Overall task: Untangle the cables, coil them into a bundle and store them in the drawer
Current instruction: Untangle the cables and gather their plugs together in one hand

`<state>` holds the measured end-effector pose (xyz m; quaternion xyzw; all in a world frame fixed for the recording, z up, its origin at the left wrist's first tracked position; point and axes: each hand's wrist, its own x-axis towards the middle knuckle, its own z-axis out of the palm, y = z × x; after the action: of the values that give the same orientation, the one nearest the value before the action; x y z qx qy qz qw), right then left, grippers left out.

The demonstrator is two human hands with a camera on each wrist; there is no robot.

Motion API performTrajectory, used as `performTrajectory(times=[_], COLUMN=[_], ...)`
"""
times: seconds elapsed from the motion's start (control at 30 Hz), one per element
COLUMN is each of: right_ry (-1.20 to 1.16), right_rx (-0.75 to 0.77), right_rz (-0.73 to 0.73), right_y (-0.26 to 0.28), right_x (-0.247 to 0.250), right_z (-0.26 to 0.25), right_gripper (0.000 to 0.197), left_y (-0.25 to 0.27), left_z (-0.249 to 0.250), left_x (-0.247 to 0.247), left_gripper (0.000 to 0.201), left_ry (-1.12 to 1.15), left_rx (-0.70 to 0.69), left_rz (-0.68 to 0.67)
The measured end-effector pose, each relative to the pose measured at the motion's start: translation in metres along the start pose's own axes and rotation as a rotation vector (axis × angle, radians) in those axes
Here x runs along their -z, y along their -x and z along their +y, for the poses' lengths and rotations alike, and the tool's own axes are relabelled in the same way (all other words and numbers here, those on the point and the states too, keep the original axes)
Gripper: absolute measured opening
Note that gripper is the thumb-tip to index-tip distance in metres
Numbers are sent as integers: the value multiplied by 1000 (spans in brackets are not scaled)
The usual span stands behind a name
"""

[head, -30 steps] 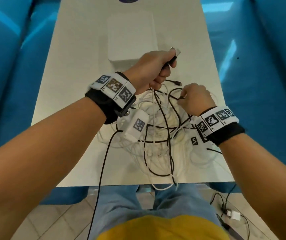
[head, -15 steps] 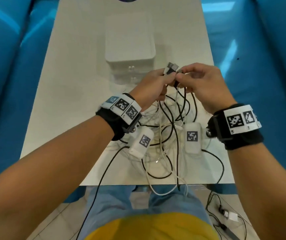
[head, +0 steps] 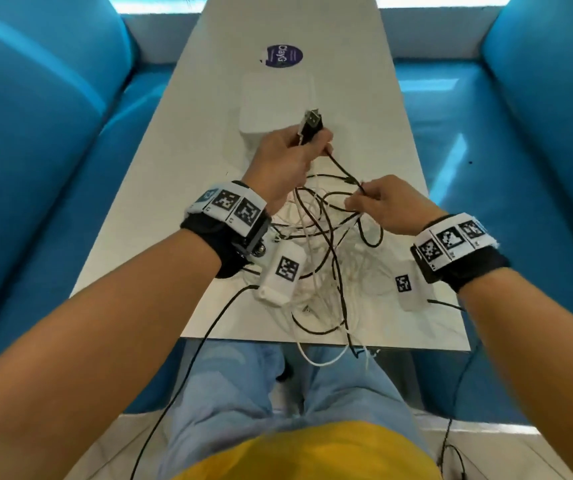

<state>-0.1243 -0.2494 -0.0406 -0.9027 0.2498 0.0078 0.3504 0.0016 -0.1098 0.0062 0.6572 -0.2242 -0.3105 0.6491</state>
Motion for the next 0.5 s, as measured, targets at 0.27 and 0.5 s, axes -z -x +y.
performTrajectory(times=[0.27,0.5], right_ry=[76,11], right_rx=[-49,42], right_rz=[-23,136], right_y=[2,8], right_x=[5,7], right_z=[6,-16], right_gripper=[18,10], left_y=[2,8], left_z=[1,-18], left_x=[45,72], left_gripper=[19,21], left_ry=[324,608], left_rx=[-13,103], left_rz=[172,222])
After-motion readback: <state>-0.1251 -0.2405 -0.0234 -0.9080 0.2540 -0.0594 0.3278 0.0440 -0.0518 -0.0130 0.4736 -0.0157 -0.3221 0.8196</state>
